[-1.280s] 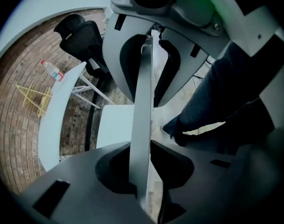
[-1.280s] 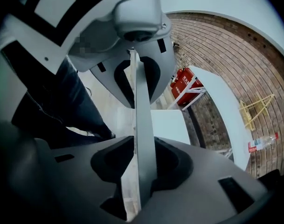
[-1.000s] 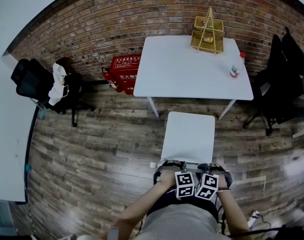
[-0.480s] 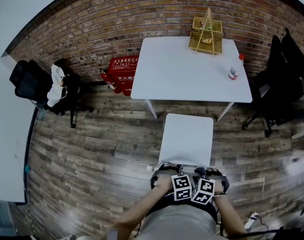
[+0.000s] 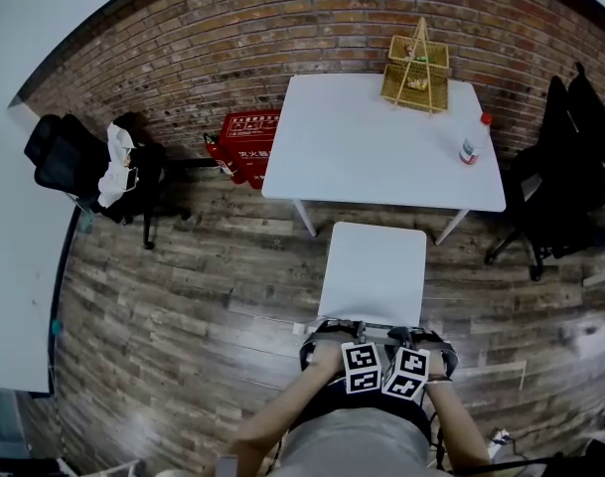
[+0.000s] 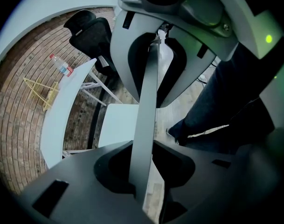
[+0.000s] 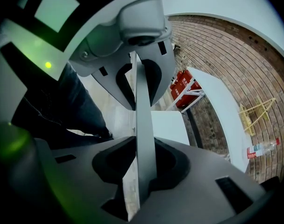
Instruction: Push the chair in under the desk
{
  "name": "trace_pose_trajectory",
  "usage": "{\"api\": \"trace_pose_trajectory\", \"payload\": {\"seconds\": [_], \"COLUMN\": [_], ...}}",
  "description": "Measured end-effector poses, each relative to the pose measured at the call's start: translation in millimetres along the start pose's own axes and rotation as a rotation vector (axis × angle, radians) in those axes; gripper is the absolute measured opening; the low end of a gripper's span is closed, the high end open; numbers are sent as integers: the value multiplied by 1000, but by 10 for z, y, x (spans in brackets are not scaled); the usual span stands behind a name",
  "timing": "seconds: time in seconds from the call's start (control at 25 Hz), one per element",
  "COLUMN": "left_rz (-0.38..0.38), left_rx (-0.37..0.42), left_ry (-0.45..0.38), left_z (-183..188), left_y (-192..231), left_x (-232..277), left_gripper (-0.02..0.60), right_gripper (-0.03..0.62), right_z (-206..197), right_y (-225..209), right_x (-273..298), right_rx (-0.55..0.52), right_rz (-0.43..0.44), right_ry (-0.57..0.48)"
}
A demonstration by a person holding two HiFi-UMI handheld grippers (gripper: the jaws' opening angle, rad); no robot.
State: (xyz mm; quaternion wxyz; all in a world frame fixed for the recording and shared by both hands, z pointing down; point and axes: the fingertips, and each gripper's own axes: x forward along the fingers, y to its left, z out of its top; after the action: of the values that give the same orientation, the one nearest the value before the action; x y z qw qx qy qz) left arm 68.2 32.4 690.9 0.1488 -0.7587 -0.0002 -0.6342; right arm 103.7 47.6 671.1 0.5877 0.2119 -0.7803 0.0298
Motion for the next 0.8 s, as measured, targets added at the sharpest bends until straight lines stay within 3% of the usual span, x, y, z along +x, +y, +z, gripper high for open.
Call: {"api": "trace_pose_trajectory", "payload": {"seconds": [0.8], "left_rz": [-8], "left_rx": [-57], "left_ry": [12], "left_z": [87], "left_y": [546], "left_x": [162], "left_gripper": [123], "right_gripper": [92], "right_z": [24], "right_y": [-548], "right_x": [93], "right_rx": [-55], "right_rz": [27], "right_ry": [-44]}}
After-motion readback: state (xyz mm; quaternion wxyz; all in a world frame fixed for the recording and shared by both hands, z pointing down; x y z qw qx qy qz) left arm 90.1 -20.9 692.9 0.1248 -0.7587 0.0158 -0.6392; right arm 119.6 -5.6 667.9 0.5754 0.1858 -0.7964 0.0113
